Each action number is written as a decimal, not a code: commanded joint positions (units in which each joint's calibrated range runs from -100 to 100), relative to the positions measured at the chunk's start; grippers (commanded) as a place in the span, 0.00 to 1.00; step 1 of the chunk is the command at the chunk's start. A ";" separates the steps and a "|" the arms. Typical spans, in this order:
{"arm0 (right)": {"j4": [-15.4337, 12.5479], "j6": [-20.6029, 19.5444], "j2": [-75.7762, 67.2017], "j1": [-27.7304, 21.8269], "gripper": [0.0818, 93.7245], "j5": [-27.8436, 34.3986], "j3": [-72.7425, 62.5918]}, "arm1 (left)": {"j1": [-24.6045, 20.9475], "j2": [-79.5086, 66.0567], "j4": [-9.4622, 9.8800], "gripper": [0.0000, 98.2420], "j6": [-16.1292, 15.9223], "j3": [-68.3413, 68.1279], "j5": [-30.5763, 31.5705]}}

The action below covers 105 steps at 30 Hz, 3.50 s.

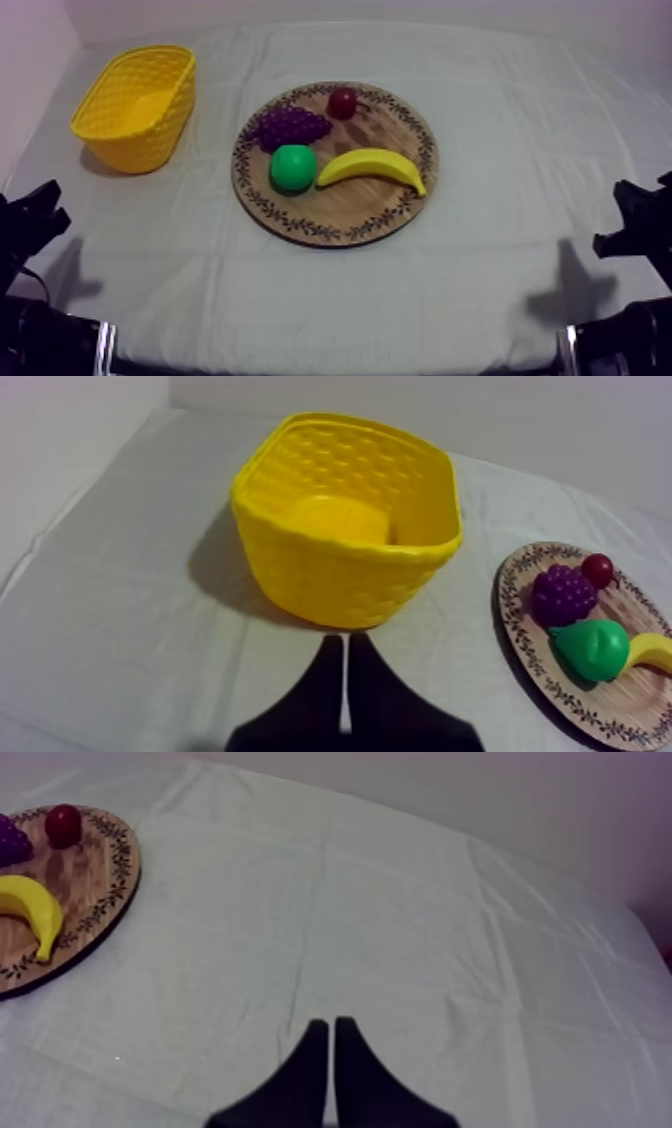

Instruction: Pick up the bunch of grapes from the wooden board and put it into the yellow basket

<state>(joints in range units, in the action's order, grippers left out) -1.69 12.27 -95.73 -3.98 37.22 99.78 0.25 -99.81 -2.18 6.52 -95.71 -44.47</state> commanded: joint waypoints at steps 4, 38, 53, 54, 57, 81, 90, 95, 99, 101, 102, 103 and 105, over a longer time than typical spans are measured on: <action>0.01 0.02 -0.02 0.00 0.00 -0.04 -0.01 | 1.36 -0.02 4.11 0.00 -9.61 -3.40 9.38; 0.01 0.02 -0.02 0.00 0.00 -0.04 -0.01 | 4.70 20.98 3.83 0.00 -7.27 10.49 20.19; 0.01 0.02 -0.02 0.00 0.00 -0.04 -0.01 | 9.38 41.72 3.86 0.00 -8.68 37.20 13.01; 0.01 0.02 -0.02 0.00 0.00 -0.04 -0.01 | 9.76 42.85 3.86 0.00 -8.91 39.02 12.31; 0.01 0.02 -0.02 0.00 0.00 -0.04 -0.01 | 11.08 46.16 3.97 0.00 -9.62 44.29 10.38; 0.01 0.02 -0.02 0.00 0.00 -0.04 -0.01 | 18.94 68.15 3.58 0.00 -15.80 69.69 1.95; 0.01 0.02 -0.02 0.00 0.00 -0.04 -0.01 | 21.89 77.86 2.21 0.00 -23.88 82.58 -10.83; 0.01 0.02 -0.02 0.00 0.00 -0.04 -0.01 | 23.44 82.87 2.48 0.00 -25.78 87.53 -17.22; 0.01 0.02 -0.02 0.00 0.00 -0.04 -0.01 | 24.82 86.59 2.68 0.00 -26.63 89.93 -20.04; 0.01 0.02 -0.02 0.00 0.00 -0.04 -0.01 | 25.44 88.32 2.72 0.00 -26.85 90.54 -20.76; 0.01 0.02 -0.02 0.00 0.00 -0.04 -0.01 | 25.69 89.20 2.74 0.00 -26.87 90.75 -21.14; 0.01 0.02 -0.02 0.00 0.00 -0.04 -0.01 | 25.89 90.09 2.76 0.00 -26.84 91.00 -21.65; 0.01 0.02 -0.02 0.00 0.00 -0.04 -0.01 | 26.15 92.11 2.78 0.00 -26.74 91.61 -23.17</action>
<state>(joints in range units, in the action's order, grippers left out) -1.69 12.27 -95.73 -3.98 37.19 99.78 26.34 -9.12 0.53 -20.29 -4.29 -66.66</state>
